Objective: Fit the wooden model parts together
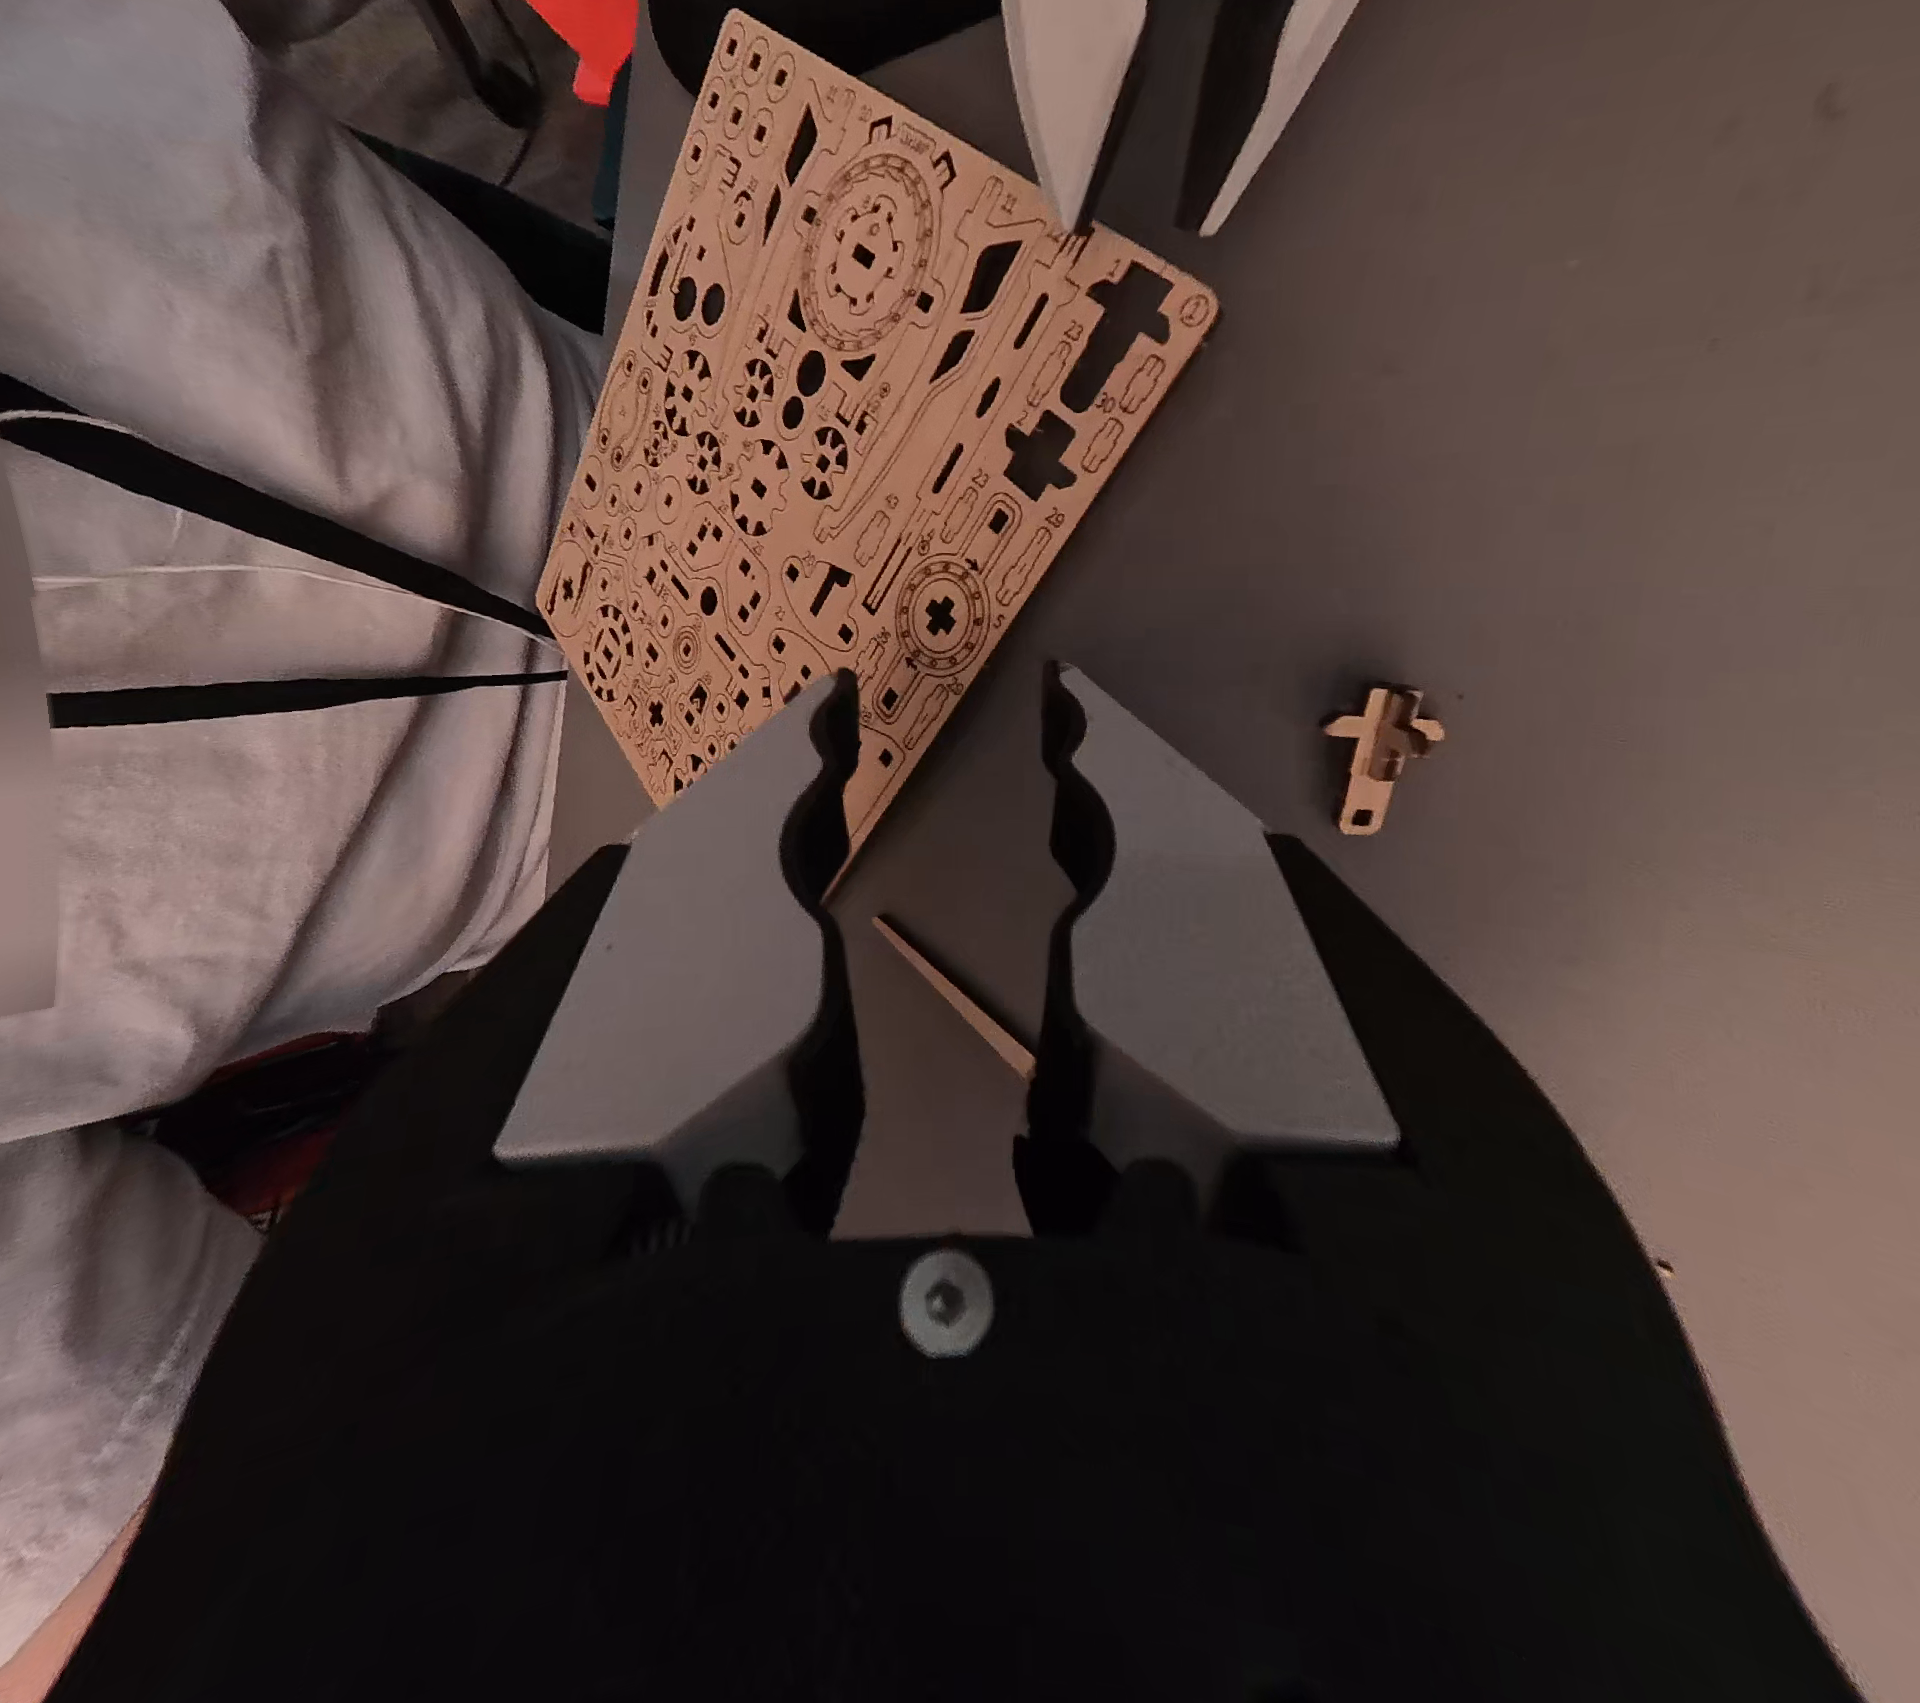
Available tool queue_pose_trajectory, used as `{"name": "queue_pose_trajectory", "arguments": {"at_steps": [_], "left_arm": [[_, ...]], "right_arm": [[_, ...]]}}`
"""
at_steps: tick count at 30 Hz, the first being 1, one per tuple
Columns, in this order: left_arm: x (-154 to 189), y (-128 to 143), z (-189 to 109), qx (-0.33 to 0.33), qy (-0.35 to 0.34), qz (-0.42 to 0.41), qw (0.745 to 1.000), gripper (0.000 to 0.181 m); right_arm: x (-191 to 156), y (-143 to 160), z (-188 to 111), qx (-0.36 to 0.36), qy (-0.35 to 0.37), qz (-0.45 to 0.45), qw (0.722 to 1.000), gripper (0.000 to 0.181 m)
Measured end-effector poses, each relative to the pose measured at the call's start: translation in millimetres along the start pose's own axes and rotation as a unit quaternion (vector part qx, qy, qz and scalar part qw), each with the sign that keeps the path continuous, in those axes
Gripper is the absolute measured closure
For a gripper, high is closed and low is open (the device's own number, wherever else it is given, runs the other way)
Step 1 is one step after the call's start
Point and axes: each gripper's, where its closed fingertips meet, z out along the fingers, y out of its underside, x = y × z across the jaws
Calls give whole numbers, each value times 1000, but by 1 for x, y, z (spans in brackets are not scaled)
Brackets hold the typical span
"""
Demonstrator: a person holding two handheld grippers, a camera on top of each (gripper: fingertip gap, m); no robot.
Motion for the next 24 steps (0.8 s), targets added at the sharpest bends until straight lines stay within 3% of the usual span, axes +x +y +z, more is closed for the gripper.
{"name": "queue_pose_trajectory", "arguments": {"at_steps": [11,16,24], "left_arm": [[8,19,11,-53,51,-35,997,164],[9,31,22,-85,81,-60,991,176],[20,11,11,-34,93,-21,995,178]], "right_arm": [[4,-2,10,-1,-11,6,1000,150],[3,-4,13,4,-21,8,1000,153],[-4,-10,13,23,-56,27,998,152]]}}
